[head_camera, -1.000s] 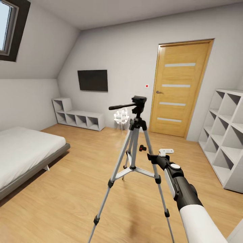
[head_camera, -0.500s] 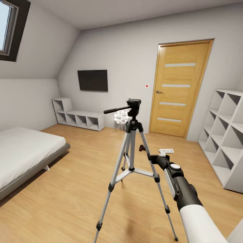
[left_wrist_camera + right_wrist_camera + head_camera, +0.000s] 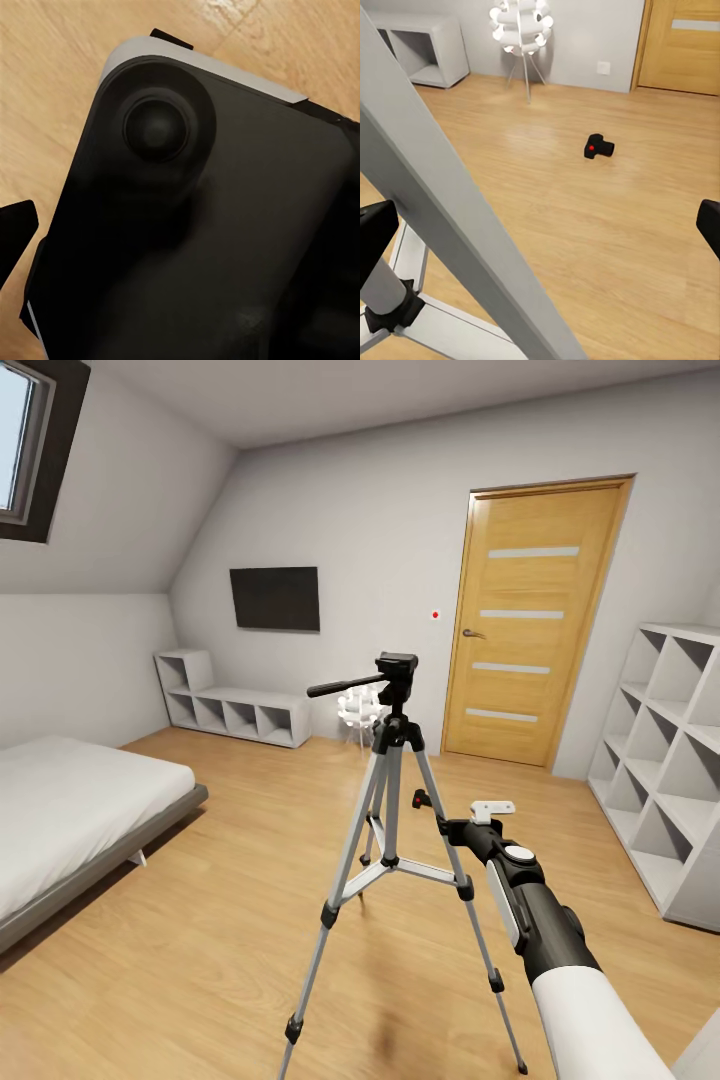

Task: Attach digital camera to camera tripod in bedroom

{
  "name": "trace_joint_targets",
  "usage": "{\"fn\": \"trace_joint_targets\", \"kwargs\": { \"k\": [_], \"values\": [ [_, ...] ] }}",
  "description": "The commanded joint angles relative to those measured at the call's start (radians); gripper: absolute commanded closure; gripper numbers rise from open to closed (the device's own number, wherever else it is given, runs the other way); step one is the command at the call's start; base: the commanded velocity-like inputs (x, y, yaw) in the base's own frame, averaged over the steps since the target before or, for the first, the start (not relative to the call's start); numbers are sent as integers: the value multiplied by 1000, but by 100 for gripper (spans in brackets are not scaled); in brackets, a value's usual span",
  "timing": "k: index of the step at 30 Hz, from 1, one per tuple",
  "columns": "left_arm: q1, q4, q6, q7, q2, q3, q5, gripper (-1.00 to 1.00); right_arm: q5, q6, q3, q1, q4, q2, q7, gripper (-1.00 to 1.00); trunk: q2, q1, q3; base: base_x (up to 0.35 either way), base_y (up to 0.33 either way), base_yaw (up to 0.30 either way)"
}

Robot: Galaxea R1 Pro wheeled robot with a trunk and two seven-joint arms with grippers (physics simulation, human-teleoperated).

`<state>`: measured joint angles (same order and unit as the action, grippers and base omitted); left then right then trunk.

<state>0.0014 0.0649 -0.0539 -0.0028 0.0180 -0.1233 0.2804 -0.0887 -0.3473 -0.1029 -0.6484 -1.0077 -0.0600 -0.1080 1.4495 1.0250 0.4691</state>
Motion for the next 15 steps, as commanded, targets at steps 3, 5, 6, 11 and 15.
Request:
{"fn": "trace_joint_targets", "kwargs": {
  "k": [3, 5, 6, 11, 15],
  "values": [
    [0, 1, -1, 0, 0, -8, 0, -100, -9, -5, -4, -1, -2, -1, -9, -100, 1, 0, 1, 0, 0, 0],
    [0, 1, -1, 0, 0, -8, 0, -100, -9, -4, -4, -1, -2, -1, -9, -100, 1, 0, 1, 0, 0, 0],
    [0, 1, -1, 0, 0, -8, 0, -100, -9, -5, -4, -1, -2, -1, -9, -100, 1, 0, 1, 0, 0, 0],
    [0, 1, -1, 0, 0, -8, 0, -100, -9, -6, -4, -1, -2, -1, -9, -100, 1, 0, 1, 0, 0, 0],
    [0, 1, -1, 0, 0, -8, 0, -100, -10, -6, -4, -1, -2, -1, -9, -100, 1, 0, 1, 0, 0, 0]
  ]
}}
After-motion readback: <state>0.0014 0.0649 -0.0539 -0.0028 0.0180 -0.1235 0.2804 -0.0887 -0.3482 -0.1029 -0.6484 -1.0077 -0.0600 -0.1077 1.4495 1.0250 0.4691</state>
